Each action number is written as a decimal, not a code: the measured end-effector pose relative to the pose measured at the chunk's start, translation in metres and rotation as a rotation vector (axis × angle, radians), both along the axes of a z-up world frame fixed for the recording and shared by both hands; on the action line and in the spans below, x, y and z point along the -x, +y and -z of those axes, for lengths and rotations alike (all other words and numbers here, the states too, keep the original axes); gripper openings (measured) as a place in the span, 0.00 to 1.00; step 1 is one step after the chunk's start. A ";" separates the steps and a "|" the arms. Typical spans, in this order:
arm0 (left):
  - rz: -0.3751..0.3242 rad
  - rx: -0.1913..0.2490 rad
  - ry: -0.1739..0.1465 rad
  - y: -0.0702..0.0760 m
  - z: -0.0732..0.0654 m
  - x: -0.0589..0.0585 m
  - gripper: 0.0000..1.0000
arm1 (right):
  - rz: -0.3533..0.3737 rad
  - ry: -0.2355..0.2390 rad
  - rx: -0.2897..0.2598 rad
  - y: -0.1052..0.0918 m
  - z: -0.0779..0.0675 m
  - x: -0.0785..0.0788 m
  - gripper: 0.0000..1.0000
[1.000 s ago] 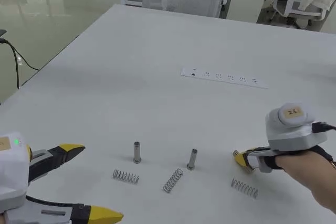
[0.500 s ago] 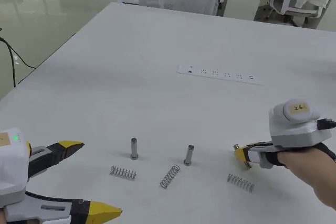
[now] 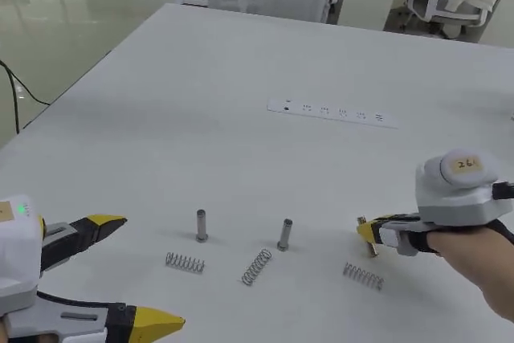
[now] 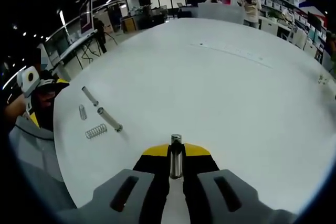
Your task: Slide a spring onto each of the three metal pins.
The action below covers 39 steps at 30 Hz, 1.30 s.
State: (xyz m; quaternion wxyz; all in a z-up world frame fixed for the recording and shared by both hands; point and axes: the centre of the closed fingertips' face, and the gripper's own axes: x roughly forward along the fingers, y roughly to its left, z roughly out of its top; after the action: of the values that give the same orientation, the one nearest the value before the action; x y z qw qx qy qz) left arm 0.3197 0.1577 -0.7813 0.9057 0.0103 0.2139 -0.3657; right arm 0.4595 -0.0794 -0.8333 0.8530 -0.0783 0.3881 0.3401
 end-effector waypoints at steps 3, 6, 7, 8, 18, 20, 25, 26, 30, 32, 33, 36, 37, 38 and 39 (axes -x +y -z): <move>0.002 0.001 0.000 -0.001 0.000 0.000 0.97 | 0.002 -0.005 -0.004 0.000 -0.001 0.000 0.05; 0.002 -0.002 0.000 -0.001 0.000 0.001 0.97 | -0.001 -0.012 -0.005 0.000 -0.003 0.000 0.05; 0.003 -0.002 0.000 -0.001 0.000 0.001 0.97 | -0.001 -0.013 -0.005 0.000 -0.003 0.000 0.05; 0.003 0.000 0.000 -0.001 0.000 0.000 0.97 | -0.004 -0.016 -0.005 0.000 -0.004 0.001 0.05; 0.008 -0.002 -0.001 -0.003 -0.001 0.001 0.98 | -0.017 -0.035 -0.002 0.001 -0.008 0.005 0.05; 0.008 0.003 -0.003 -0.003 -0.003 0.000 0.98 | -0.022 -0.039 0.001 0.001 -0.008 0.006 0.05; 0.010 0.000 -0.006 -0.003 -0.004 -0.002 0.98 | -0.021 -0.051 0.007 -0.001 -0.010 0.007 0.05; 0.011 0.001 -0.007 -0.003 -0.004 -0.002 0.98 | -0.024 -0.056 0.007 0.000 -0.011 0.007 0.05; 0.013 0.000 -0.008 -0.004 -0.006 -0.003 0.98 | -0.026 -0.058 0.007 -0.001 -0.011 0.008 0.05; 0.016 -0.001 -0.009 -0.004 -0.007 -0.003 0.98 | -0.026 -0.058 0.008 -0.001 -0.011 0.009 0.05; 0.016 0.000 -0.009 -0.005 -0.007 -0.003 0.98 | -0.026 -0.059 0.008 -0.002 -0.011 0.009 0.05; 0.017 -0.002 -0.007 -0.005 -0.006 -0.003 0.98 | -0.028 -0.063 0.013 -0.003 -0.012 0.010 0.05; 0.018 -0.002 -0.007 -0.005 -0.006 -0.003 0.98 | -0.027 -0.063 0.013 -0.003 -0.012 0.011 0.05; 0.019 0.000 -0.006 -0.005 -0.006 -0.003 0.98 | -0.029 -0.064 0.014 -0.003 -0.012 0.011 0.05; 0.019 0.000 -0.006 -0.006 -0.006 -0.002 0.98 | -0.029 -0.064 0.015 -0.003 -0.012 0.011 0.05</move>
State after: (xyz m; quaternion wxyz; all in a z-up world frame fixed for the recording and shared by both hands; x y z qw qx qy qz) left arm 0.3221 0.1521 -0.7753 0.9028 0.0136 0.2110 -0.3745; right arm 0.4482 -0.0829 -0.8212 0.8594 -0.1012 0.3619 0.3466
